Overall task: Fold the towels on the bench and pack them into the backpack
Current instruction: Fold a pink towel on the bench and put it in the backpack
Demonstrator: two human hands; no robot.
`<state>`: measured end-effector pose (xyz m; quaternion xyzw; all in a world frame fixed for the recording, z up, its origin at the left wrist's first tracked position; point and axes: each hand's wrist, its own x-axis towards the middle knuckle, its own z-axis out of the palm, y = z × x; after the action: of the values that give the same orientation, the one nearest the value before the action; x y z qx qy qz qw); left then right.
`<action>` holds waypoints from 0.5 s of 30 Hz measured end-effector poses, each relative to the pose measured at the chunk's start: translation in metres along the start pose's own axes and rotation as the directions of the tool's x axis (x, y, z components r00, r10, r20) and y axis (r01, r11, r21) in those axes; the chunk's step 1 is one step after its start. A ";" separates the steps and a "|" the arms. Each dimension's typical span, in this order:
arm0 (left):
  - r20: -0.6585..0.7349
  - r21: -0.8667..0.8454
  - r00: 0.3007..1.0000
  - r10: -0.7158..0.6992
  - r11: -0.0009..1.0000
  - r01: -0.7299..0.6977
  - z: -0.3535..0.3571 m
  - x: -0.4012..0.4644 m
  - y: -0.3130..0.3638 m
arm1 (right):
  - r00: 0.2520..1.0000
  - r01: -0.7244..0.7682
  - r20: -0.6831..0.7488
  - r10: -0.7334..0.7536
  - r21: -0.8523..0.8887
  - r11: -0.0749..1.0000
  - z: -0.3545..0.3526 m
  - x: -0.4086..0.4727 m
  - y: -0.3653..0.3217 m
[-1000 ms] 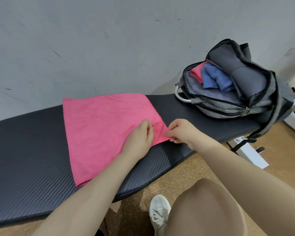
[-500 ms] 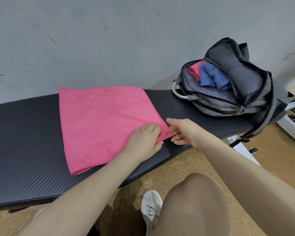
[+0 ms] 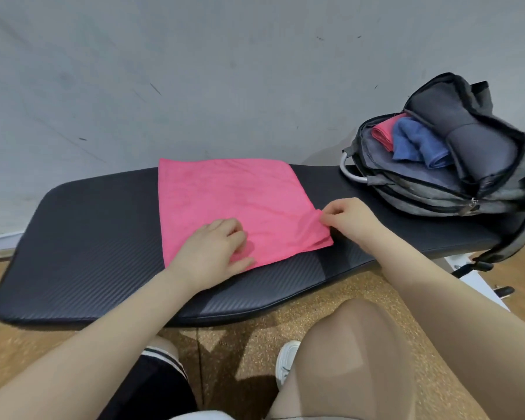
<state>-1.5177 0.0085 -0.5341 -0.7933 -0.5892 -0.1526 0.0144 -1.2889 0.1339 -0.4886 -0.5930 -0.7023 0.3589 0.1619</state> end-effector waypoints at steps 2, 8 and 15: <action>0.017 0.015 0.999 0.035 0.999 -0.036 -0.002 -0.010 -0.006 | 0.999 -0.046 0.018 0.043 0.275 0.960 0.002 0.004 -0.003; 0.002 0.046 0.998 -0.070 0.996 0.070 -0.006 -0.038 -0.012 | 0.979 -0.198 0.117 0.166 0.360 0.912 0.011 0.007 0.010; -0.074 -0.189 0.991 -0.116 0.977 0.100 -0.023 -0.058 -0.018 | 0.990 -0.066 0.114 0.078 -0.104 0.992 0.014 0.007 0.007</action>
<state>-1.5553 -0.0445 -0.5303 -0.7509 -0.6135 -0.2408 -0.0427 -1.2945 0.1368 -0.5049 -0.6034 -0.7057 0.3632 0.0772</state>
